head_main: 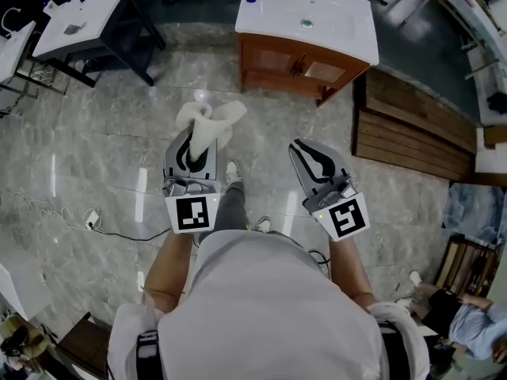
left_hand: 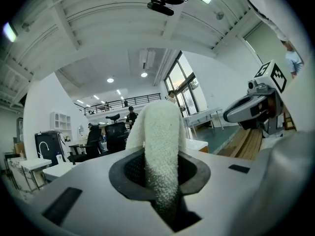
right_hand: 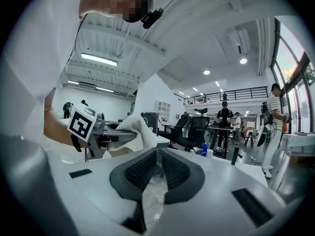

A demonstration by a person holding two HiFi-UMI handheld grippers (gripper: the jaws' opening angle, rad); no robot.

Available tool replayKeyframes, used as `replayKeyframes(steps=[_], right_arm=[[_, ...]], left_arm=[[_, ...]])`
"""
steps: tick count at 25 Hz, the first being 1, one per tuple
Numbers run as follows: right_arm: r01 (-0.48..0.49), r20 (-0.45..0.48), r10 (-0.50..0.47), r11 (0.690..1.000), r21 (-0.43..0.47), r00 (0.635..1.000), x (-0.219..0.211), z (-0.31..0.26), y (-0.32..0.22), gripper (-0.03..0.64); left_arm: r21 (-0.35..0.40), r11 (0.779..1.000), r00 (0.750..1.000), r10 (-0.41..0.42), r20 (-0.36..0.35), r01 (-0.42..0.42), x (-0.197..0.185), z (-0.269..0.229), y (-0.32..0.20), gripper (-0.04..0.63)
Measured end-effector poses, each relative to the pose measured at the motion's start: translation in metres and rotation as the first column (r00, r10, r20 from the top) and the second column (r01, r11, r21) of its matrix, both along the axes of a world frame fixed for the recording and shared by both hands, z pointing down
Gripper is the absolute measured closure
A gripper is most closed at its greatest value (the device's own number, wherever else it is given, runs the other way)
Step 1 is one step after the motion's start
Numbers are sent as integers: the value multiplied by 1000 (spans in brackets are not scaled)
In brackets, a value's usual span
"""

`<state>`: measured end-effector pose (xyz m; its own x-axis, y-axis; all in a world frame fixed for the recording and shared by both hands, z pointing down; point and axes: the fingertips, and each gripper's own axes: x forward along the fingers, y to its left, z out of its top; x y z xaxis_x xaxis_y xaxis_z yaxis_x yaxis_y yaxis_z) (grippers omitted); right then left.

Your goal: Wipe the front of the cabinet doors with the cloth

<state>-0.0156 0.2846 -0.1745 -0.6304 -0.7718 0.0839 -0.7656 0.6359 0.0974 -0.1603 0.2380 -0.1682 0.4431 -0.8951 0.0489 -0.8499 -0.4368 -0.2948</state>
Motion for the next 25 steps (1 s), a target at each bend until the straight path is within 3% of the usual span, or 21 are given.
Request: replayKeyframes(steps=[11, 19, 25], right_arm=[[-73, -82, 70, 997, -29, 994, -40, -8, -157, 558], [-107, -73, 107, 994, 8, 992, -16, -13, -208, 558], [-57, -63, 57, 998, -1, 996, 8, -9, -238, 558]], left_arm=[[-42, 997, 996, 57, -73, -60, -34, 4, -169, 505], [-28, 992, 991, 120, -59, -122, 5, 0, -221, 505], [-24, 996, 996, 88, -10, -88, 29, -2, -243, 505]])
